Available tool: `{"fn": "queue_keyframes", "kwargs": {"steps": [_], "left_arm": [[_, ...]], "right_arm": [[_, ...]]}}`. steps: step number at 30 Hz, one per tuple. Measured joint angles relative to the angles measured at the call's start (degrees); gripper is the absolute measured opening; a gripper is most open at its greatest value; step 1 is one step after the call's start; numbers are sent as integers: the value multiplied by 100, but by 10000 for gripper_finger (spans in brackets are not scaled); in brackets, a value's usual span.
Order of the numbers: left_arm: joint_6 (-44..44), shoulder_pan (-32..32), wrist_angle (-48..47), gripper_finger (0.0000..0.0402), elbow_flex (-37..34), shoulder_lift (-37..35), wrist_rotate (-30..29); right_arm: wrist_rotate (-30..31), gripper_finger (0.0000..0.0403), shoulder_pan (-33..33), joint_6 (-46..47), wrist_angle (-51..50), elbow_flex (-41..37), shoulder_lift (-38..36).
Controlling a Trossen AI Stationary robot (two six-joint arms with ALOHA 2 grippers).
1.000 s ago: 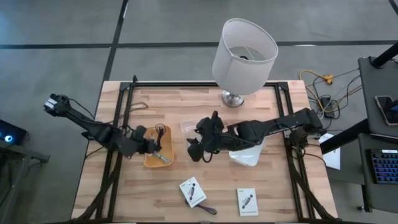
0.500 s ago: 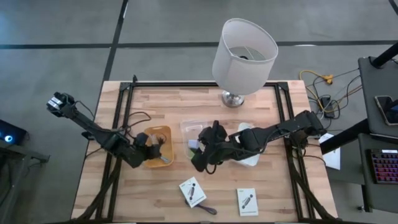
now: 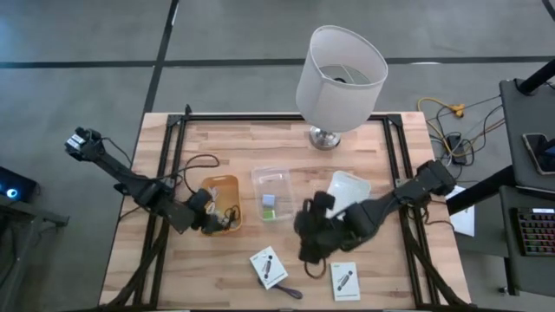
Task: Pick and place items into bin
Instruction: Put the violet charger cable into the yellow bin
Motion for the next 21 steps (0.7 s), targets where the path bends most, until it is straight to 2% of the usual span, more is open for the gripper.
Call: {"fn": "queue_keyframes", "kwargs": {"steps": [3,7,11,21], "left_arm": [[921,-95,13,198,306,103,304],[2202,-231,6,198,617,274,381],[2848,-247,-12,198,856,520,401],[3950,-273,-9,199,1318,1023,515]], "right_arm": [[-386,233,318,-54,461,-319,47],[-925,233,725,-186,1245,-793,367],[-992,233,1050,-99,1789,-944,923],[-953,225,1288,98,1898,0,2184]]}}
